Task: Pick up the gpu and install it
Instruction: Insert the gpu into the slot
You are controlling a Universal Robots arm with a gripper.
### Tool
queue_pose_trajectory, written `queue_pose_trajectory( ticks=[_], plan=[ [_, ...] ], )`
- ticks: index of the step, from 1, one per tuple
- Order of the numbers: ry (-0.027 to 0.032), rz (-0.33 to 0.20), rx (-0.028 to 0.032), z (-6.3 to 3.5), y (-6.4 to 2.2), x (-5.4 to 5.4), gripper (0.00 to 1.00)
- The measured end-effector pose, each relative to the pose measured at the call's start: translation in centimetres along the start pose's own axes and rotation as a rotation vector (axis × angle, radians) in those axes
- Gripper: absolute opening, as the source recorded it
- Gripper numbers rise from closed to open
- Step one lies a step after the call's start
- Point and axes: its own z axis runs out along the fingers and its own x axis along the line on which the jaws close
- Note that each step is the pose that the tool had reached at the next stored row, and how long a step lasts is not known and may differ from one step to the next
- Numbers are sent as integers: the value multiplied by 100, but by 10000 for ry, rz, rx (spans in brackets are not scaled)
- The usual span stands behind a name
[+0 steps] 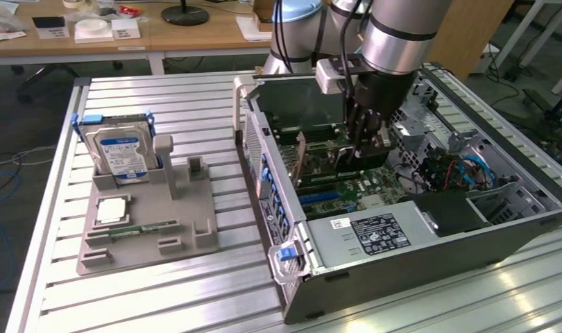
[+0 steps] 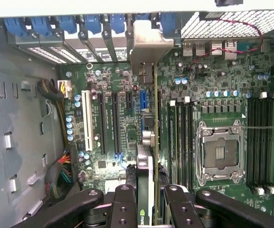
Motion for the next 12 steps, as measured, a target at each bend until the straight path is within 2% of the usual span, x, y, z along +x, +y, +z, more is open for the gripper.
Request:
queue_pose_trajectory(
  ticks=[4,12],
  plan=[
    [-3,-1,2,5,2,0,27],
    [0,0,0,80,80,9,27]
  ],
)
